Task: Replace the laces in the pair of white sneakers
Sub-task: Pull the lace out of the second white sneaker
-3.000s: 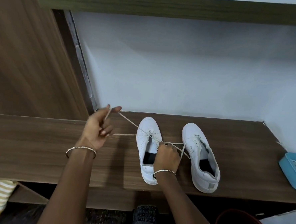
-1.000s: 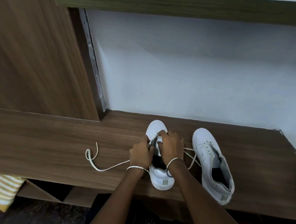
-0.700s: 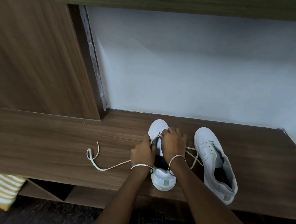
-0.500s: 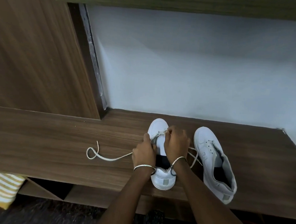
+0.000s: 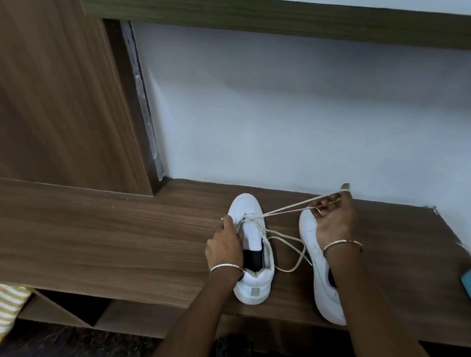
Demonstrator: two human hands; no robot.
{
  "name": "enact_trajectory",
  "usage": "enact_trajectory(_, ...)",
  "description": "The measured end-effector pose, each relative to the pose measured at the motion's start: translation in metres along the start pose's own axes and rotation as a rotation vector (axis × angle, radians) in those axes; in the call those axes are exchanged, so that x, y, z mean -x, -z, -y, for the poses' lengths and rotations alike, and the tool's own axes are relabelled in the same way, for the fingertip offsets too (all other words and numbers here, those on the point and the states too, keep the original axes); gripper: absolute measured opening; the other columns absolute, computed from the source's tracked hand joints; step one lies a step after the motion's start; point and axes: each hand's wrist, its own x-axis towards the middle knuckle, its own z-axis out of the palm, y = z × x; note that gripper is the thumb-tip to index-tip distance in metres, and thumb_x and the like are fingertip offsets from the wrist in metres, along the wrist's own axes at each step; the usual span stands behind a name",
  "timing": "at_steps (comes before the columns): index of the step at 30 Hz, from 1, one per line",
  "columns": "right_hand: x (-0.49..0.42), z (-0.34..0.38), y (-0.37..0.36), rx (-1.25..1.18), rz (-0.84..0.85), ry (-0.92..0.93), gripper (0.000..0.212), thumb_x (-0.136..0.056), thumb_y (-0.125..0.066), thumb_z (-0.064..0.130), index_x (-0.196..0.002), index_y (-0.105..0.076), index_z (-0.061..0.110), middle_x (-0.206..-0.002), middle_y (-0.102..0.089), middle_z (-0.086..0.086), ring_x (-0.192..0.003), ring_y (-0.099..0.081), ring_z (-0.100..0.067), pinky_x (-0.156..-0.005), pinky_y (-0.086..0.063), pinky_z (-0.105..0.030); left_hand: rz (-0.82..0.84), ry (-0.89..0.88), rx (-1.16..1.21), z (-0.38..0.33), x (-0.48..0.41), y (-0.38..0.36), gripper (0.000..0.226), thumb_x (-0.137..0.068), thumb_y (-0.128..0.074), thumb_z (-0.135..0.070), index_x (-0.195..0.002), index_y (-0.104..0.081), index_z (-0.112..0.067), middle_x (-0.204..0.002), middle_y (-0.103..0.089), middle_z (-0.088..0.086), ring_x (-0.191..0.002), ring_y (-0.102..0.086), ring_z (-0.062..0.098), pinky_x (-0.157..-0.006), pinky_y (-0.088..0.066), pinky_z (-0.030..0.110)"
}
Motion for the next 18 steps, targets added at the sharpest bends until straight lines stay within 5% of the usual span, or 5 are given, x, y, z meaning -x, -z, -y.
enact_trajectory(7,-0.003,0.039,0.028,-0.023,-0.042,-0.069,0.042,-0.1,-0.052,0.041,-0.065,-0.042,0.02,-0.043,-0.033,0.004,-0.05,-0.033,-0.014,-0.062,-0.046,-0.029,0.006,-0.013,-0.017,-0.002,0.002,0.002,0.028,-0.101,-0.045,-0.027,-0.125,-0.042,-0.013,-0.105,-0.069,0.01,-0.093,-0.067,0.035,-0.066,-0.042,0.036)
enact_trajectory(11,-0.007,0.042,0.036,0.052,-0.07,-0.11,0.029,-0.098,-0.048,0.018,-0.07,-0.054,0.014,-0.042,-0.04,0.003,-0.051,-0.037,-0.015,-0.06,-0.045,-0.03,0.019,-0.008,0.005,-0.003,0.002,0.004,0.025,-0.1,-0.045,-0.029,-0.12,-0.042,-0.015,-0.1,-0.069,0.011,-0.092,-0.066,0.037,-0.067,-0.041,0.036)
enact_trajectory(14,-0.019,0.036,0.046,0.672,-0.064,-0.047,0.01,-0.082,-0.059,0.017,-0.075,-0.061,0.01,-0.044,-0.053,-0.002,-0.044,-0.054,-0.018,-0.056,-0.057,-0.034,0.013,-0.017,0.006,-0.002,0.003,0.005,0.022,-0.1,-0.044,-0.029,-0.118,-0.042,-0.016,-0.096,-0.069,0.012,-0.09,-0.066,0.038,-0.066,-0.04,0.036)
enact_trajectory(16,-0.017,0.024,0.054,1.281,-0.085,0.242,0.025,-0.065,-0.063,0.03,-0.075,-0.067,0.008,-0.062,-0.061,-0.006,-0.063,-0.06,-0.026,-0.066,-0.058,-0.045,0.006,-0.018,0.005,-0.002,0.004,0.005,0.024,-0.1,-0.044,-0.031,-0.118,-0.041,-0.015,-0.095,-0.07,0.013,-0.09,-0.066,0.039,-0.066,-0.039,0.036)
enact_trajectory(18,0.0,0.005,0.048,1.578,-0.129,0.569,0.029,-0.067,-0.067,0.03,-0.089,-0.068,0.01,-0.085,-0.066,-0.009,-0.081,-0.062,-0.032,-0.073,-0.055,-0.042,-0.005,-0.014,0.005,-0.001,0.004,0.004,0.024,-0.101,-0.042,-0.033,-0.116,-0.041,-0.015,-0.093,-0.069,0.014,-0.089,-0.066,0.04,-0.065,-0.04,0.037)
